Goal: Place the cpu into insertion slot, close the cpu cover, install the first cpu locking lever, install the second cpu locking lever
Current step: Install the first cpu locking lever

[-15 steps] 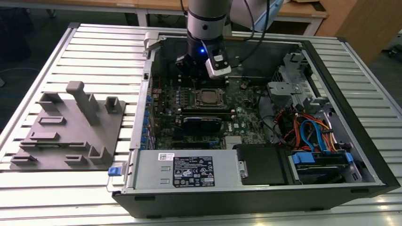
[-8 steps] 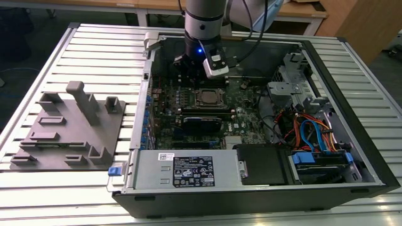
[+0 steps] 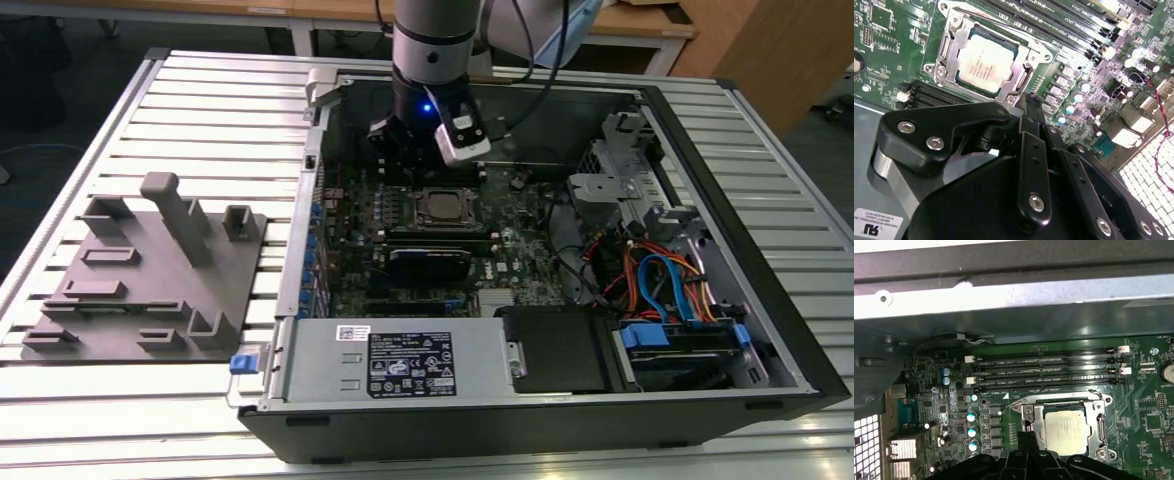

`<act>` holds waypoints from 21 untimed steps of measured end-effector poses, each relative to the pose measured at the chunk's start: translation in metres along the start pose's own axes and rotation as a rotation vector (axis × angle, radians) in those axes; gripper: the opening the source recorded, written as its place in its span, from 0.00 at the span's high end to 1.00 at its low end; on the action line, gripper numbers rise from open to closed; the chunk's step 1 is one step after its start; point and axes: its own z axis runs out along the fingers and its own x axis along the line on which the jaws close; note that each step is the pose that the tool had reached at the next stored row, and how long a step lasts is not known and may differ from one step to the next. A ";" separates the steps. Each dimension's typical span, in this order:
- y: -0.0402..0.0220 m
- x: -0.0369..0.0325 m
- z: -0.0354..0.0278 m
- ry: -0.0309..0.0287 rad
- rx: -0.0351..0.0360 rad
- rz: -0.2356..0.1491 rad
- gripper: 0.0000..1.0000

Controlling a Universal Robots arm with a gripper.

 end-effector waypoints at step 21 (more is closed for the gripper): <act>0.0002 0.0013 -0.0061 0.0002 0.0002 -0.004 0.90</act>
